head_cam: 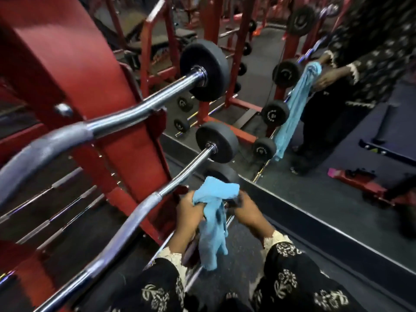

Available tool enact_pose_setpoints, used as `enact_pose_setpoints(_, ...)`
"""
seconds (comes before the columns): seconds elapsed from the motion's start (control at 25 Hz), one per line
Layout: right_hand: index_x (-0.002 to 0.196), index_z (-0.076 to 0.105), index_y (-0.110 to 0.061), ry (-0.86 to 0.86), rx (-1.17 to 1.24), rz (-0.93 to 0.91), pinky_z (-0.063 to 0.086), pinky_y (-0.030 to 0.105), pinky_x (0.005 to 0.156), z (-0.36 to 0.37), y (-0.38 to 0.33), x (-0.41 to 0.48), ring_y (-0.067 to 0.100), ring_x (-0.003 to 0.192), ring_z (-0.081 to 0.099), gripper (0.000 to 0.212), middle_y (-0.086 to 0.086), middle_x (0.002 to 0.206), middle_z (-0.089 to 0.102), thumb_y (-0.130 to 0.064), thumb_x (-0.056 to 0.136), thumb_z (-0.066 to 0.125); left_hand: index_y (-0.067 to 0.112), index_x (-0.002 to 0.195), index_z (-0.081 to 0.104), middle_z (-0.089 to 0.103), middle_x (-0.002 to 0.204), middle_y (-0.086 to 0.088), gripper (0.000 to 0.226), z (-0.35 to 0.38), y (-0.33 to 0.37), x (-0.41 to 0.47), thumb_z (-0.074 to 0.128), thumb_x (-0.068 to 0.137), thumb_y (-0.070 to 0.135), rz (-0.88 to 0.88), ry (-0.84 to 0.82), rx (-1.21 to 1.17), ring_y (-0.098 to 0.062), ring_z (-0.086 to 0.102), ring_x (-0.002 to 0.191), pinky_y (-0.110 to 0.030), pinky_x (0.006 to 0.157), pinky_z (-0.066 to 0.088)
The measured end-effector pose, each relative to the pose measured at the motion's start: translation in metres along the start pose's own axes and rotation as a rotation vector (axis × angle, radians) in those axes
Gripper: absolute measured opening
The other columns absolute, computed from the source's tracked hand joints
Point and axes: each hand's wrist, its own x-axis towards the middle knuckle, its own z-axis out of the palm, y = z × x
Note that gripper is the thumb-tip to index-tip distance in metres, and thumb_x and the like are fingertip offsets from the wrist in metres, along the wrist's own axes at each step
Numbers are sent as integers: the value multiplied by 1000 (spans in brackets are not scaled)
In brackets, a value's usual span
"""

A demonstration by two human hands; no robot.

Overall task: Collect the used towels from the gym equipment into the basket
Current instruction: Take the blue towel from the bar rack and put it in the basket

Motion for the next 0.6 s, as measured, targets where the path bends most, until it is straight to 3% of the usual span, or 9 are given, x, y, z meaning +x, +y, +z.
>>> enact_pose_setpoints(0.08, 136, 43, -13, -133, -116, 19, 46, 39, 101, 24, 19, -26, 25, 121, 54, 84, 7, 132, 55, -7, 63, 84, 12, 93, 66, 70, 97, -19, 20, -12, 9, -19, 56, 86, -5, -12, -120, -116, -30, 67, 85, -46, 80, 57)
enact_pose_setpoints(0.12, 137, 44, -11, -140, -123, 17, 45, 40, 103, 37, 28, -37, 26, 124, 52, 88, 7, 134, 54, -6, 59, 87, 12, 89, 66, 69, 91, -16, 23, -15, 15, -29, 54, 87, -8, -34, -179, -222, -26, 66, 75, -39, 70, 56)
enact_pose_setpoints(0.2, 131, 53, -13, -33, -126, 8, 46, 39, 98, 59, 39, -61, 25, 123, 54, 72, 7, 130, 58, -8, 66, 82, 11, 92, 65, 66, 84, -12, 22, -29, 21, -52, 53, 89, -7, -84, -251, -440, -20, 63, 61, -29, 54, 53)
enact_pose_setpoints(0.32, 110, 61, -25, 278, -76, 16, 51, 34, 81, 63, 40, -94, 25, 106, 64, 30, 2, 111, 70, -20, 81, 67, 2, 110, 60, 66, 87, -15, 22, -52, 15, -77, 60, 89, 0, -107, -172, -539, -17, 65, 57, -31, 47, 56)
enact_pose_setpoints(0.4, 101, 62, -27, 405, 49, 28, 56, 42, 81, 57, 30, -112, 28, 97, 66, 20, 4, 99, 72, -25, 81, 62, 7, 107, 57, 66, 91, -18, 17, -69, 2, -87, 62, 91, 11, -241, -84, -450, -22, 65, 56, -31, 43, 56)
enact_pose_setpoints(0.52, 97, 64, -27, 473, 120, 3, 57, 48, 80, 55, 9, -140, 31, 90, 66, 22, 6, 87, 71, -21, 76, 62, 11, 100, 53, 61, 83, -15, 25, -94, -29, -108, 62, 90, 33, -458, -212, -21, -22, 58, 40, -25, 41, 49)
enact_pose_setpoints(0.6, 103, 65, -26, 452, 108, -22, 57, 46, 82, 60, -2, -163, 31, 94, 65, 30, 5, 91, 71, -18, 74, 63, 9, 87, 58, 64, 76, -13, 29, -106, -45, -129, 64, 84, 37, -380, -167, 310, -23, 62, 46, -28, 50, 50)
